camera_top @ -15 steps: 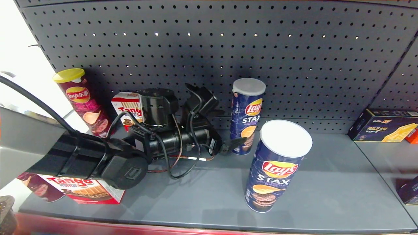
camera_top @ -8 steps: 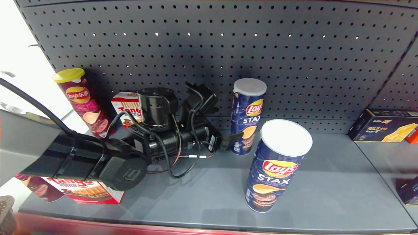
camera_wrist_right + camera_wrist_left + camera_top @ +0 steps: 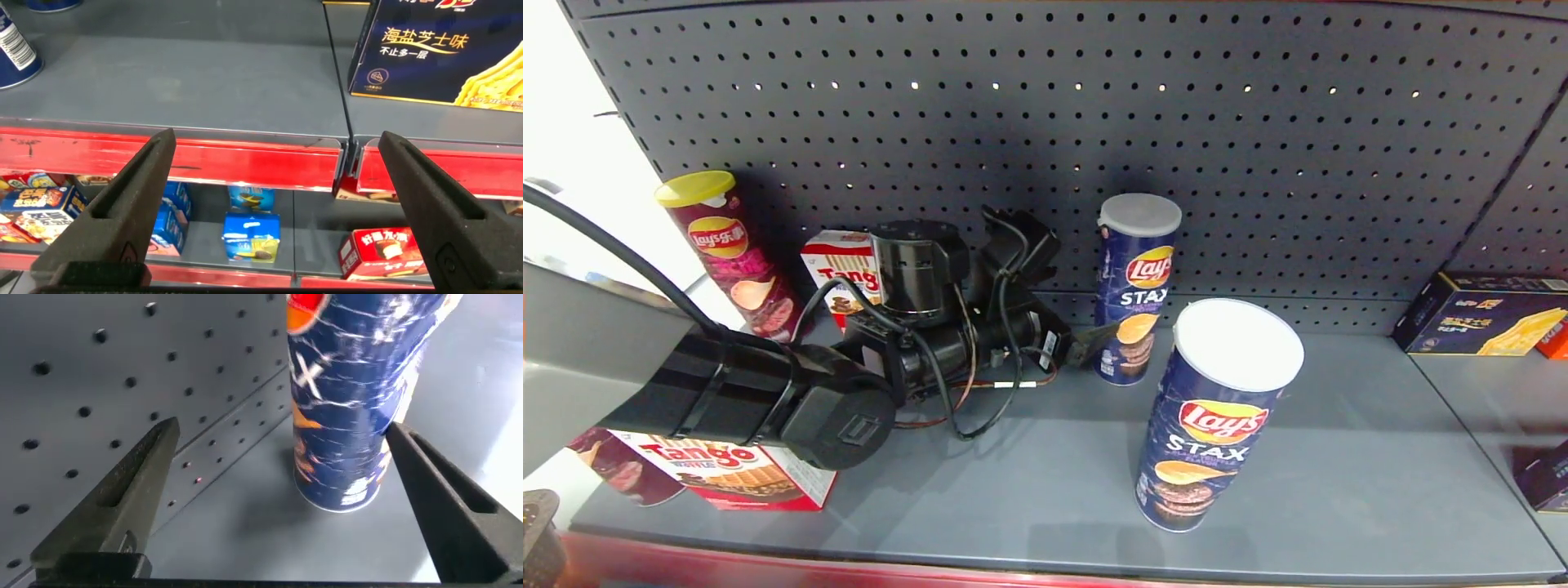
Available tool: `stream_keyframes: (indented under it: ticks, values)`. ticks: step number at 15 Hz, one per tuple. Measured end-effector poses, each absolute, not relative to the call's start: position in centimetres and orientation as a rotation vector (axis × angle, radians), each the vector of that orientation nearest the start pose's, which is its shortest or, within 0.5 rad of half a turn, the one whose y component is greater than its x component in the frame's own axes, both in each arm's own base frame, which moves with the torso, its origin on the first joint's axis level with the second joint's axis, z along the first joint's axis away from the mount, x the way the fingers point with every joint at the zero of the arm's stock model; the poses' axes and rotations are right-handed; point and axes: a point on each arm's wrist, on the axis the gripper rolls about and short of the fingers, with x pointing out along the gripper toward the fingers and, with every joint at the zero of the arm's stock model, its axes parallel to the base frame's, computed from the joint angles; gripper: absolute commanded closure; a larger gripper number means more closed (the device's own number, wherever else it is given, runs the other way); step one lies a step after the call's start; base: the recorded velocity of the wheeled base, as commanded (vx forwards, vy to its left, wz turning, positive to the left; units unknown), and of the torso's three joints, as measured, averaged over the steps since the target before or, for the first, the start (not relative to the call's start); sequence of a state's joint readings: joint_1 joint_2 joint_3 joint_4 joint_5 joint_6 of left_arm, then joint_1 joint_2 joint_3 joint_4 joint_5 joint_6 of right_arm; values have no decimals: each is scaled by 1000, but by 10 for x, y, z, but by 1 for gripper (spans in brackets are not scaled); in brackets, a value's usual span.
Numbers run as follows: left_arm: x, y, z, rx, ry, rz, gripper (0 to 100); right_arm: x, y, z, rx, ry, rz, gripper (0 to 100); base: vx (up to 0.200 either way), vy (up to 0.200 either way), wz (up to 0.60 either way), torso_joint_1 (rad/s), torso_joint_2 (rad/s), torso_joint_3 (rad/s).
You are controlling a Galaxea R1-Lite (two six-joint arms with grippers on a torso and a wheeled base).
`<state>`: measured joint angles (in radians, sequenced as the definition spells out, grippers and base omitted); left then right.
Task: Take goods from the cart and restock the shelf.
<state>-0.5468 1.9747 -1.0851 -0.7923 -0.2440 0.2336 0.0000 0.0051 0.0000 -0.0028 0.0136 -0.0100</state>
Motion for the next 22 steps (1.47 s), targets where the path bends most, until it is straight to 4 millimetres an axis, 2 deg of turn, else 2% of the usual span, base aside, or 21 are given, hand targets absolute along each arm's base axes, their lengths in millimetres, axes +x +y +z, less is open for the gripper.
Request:
stream_keyframes:
  ticks: [7, 12, 15, 18, 22]
  values:
    - [330, -203, 178, 212, -3, -766, 0, -22, 0, 76, -10, 2, 14, 0, 0, 0, 0, 0, 0, 0]
    - [310, -191, 175, 214, 4, -755, 0, -22, 0, 76, -10, 2, 13, 0, 0, 0, 0, 0, 0, 0]
    - [306, -185, 173, 234, 30, -632, 0, -22, 0, 76, -10, 2, 13, 0, 0, 0, 0, 0, 0, 0]
    - [307, -187, 168, 319, 68, -563, 0, -22, 0, 76, -10, 2, 14, 0, 0, 0, 0, 0, 0, 0]
    - [319, -196, 170, 331, 74, -545, 0, -22, 0, 76, -10, 2, 13, 0, 0, 0, 0, 0, 0, 0]
